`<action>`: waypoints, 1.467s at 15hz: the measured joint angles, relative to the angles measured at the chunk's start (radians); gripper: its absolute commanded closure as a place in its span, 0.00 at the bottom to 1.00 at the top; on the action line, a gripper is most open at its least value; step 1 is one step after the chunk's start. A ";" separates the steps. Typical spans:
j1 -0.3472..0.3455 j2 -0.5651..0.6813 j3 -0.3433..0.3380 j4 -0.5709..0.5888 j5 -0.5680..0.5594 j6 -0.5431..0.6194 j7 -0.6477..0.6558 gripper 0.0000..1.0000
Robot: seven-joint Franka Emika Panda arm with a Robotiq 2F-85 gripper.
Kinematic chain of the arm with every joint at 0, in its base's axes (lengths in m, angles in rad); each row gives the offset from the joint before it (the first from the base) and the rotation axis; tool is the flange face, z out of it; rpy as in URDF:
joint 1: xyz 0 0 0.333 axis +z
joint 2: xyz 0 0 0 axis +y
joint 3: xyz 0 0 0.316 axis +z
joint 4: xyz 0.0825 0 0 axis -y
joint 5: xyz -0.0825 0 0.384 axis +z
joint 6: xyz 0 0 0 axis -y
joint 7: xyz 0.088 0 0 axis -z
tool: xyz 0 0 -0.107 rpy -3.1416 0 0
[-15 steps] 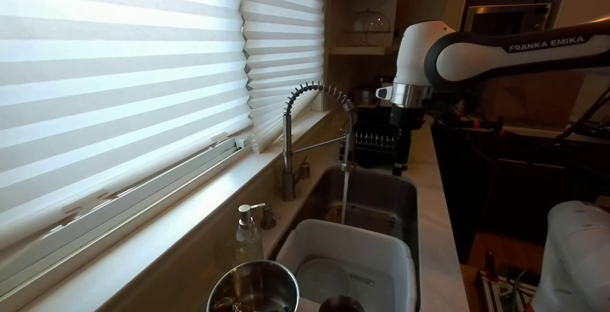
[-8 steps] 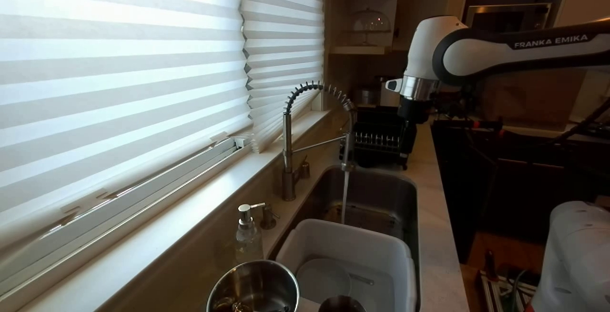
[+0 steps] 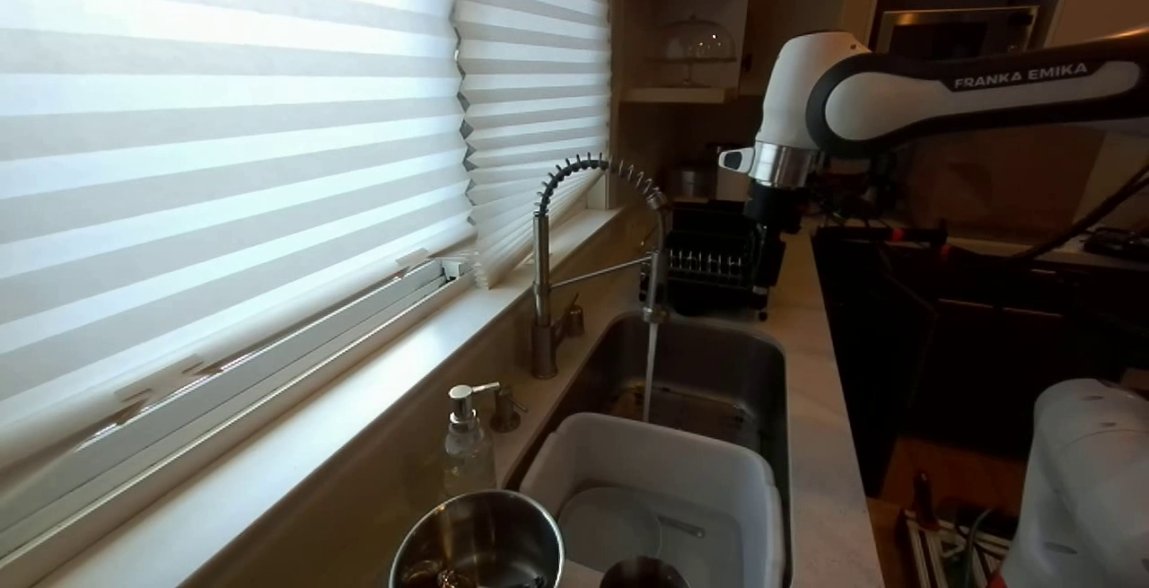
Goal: Turn off the faucet
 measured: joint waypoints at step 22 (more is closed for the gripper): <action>-0.072 0.581 -0.254 0.477 0.491 0.170 -0.406 0.00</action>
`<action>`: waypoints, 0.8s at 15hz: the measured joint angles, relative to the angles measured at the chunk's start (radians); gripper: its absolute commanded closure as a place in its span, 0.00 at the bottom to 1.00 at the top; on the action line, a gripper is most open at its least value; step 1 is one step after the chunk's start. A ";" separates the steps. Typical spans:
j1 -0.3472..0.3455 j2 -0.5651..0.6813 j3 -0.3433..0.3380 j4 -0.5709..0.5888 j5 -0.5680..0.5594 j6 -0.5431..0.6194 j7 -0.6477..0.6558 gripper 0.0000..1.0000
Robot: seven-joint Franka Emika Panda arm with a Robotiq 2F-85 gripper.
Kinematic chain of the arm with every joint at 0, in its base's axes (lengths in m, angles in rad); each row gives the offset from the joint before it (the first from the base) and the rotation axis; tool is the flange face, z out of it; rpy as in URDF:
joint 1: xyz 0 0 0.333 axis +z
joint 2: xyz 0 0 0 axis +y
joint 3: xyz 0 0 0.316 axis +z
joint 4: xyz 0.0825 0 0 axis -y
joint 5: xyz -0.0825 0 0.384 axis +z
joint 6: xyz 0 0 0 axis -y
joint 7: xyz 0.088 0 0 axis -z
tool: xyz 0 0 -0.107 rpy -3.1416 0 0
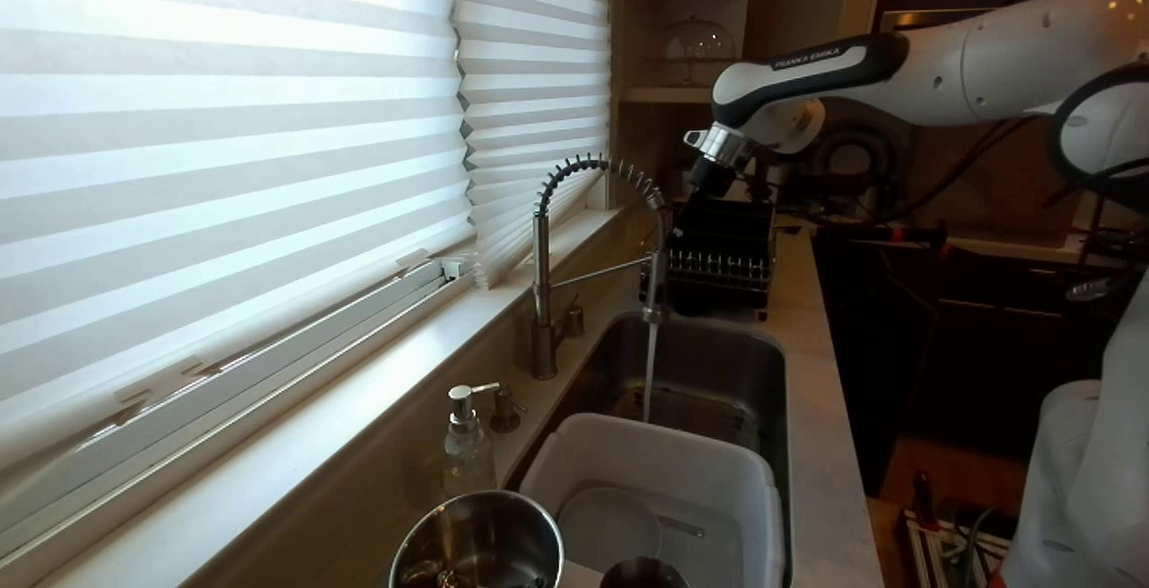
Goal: Turn off the faucet
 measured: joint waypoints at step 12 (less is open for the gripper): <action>-0.115 0.217 0.172 0.182 0.052 -0.001 0.033 0.00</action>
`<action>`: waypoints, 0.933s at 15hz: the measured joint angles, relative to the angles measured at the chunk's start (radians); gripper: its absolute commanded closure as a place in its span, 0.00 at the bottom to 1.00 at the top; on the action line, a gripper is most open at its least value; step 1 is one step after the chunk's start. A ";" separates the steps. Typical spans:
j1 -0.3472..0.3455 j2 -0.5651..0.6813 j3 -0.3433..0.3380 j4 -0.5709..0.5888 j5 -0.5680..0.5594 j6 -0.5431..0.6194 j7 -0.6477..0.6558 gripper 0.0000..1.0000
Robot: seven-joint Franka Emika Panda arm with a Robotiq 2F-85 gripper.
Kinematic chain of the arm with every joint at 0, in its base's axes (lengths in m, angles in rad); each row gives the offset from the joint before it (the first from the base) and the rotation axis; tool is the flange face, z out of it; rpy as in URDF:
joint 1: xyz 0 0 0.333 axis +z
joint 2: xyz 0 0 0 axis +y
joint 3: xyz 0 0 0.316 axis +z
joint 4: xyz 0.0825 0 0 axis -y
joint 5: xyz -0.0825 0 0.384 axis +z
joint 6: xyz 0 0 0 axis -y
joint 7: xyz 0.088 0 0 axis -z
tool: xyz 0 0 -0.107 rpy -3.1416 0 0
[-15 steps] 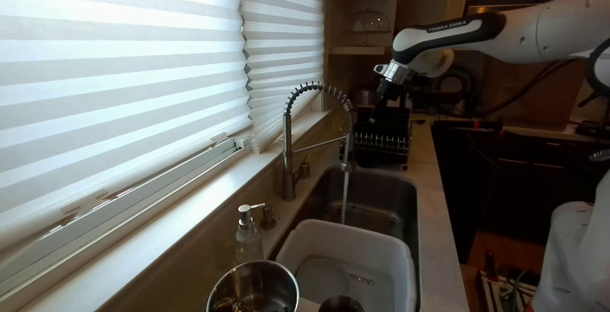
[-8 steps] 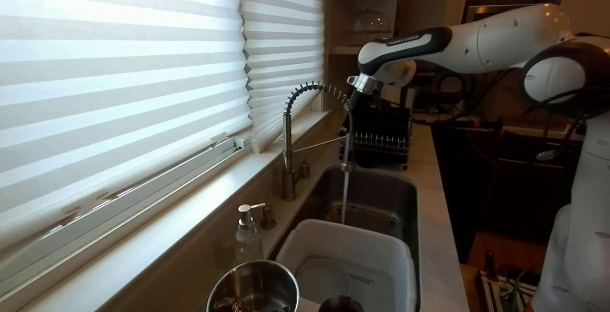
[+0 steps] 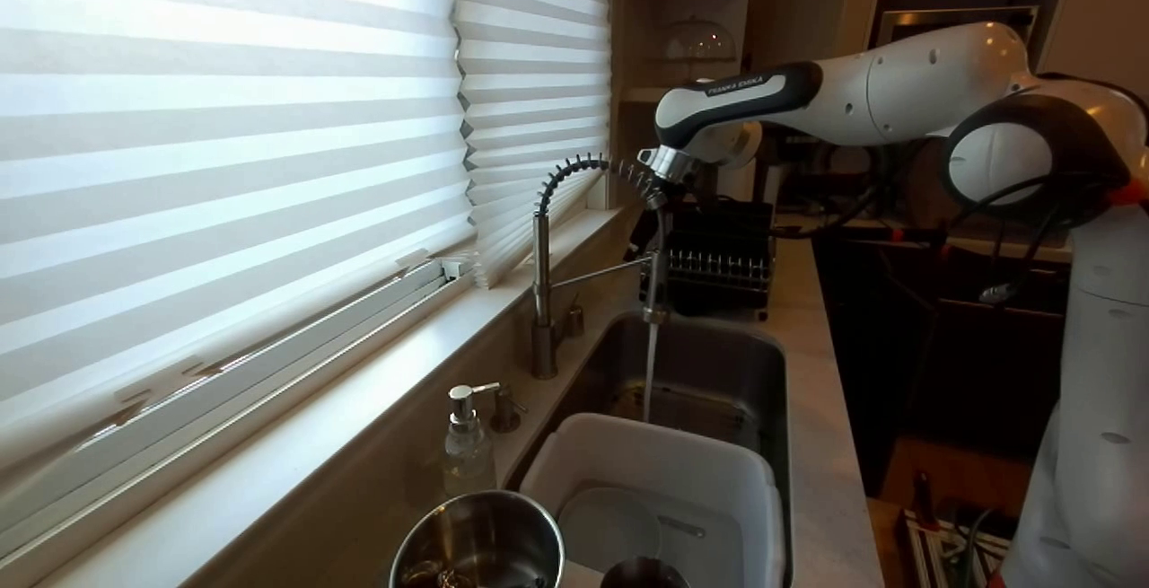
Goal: Turn off the faucet
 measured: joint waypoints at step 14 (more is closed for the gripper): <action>-0.175 0.202 0.111 0.201 0.298 -0.227 -0.176 0.00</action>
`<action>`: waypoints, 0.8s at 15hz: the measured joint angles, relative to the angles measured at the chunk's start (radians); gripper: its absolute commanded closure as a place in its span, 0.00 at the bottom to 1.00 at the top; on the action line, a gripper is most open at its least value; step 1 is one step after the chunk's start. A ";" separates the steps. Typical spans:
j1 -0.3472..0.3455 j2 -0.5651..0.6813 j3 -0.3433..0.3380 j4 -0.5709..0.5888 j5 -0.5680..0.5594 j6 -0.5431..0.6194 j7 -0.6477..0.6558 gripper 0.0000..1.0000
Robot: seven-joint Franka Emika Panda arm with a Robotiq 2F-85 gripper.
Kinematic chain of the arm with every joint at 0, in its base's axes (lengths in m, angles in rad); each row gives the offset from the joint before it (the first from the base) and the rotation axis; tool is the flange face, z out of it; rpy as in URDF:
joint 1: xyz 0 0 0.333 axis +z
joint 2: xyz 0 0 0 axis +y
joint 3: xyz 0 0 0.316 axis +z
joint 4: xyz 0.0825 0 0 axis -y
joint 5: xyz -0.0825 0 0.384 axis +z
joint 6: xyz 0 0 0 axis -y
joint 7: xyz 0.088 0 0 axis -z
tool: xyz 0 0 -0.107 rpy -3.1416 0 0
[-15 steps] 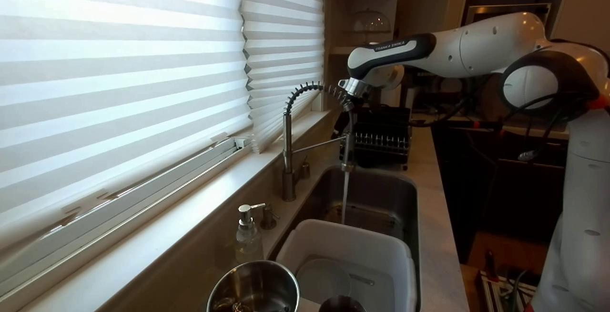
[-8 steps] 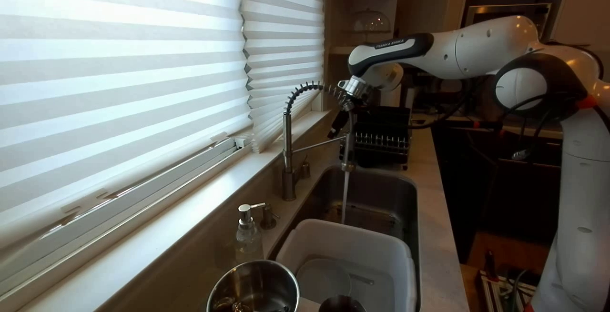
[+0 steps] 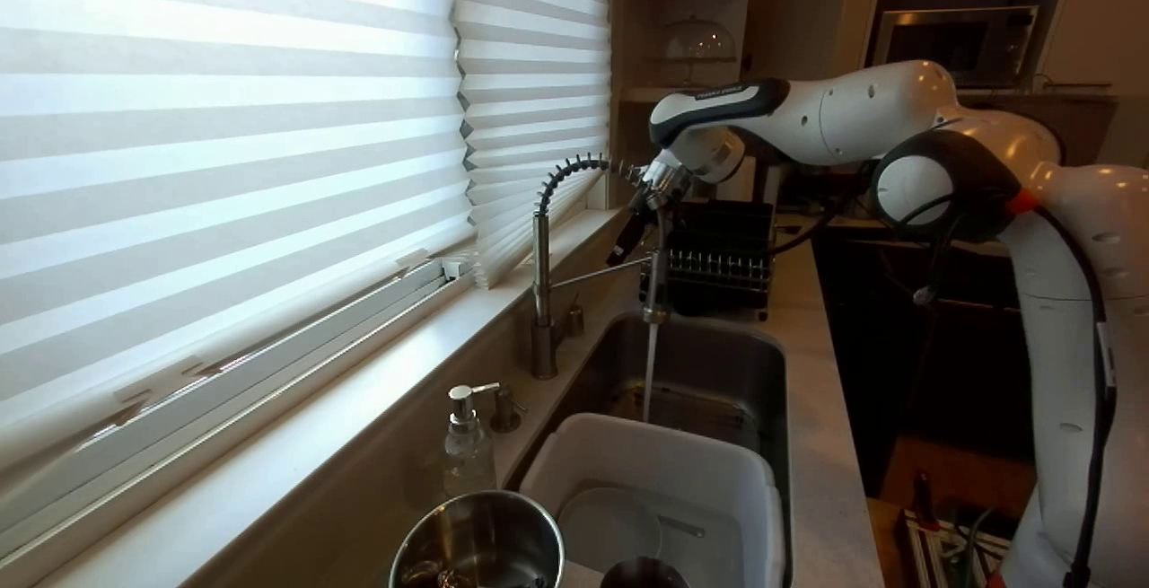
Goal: Turn off the faucet
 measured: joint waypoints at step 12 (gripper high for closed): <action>-0.041 0.208 0.092 0.206 0.036 -0.034 -0.010 0.00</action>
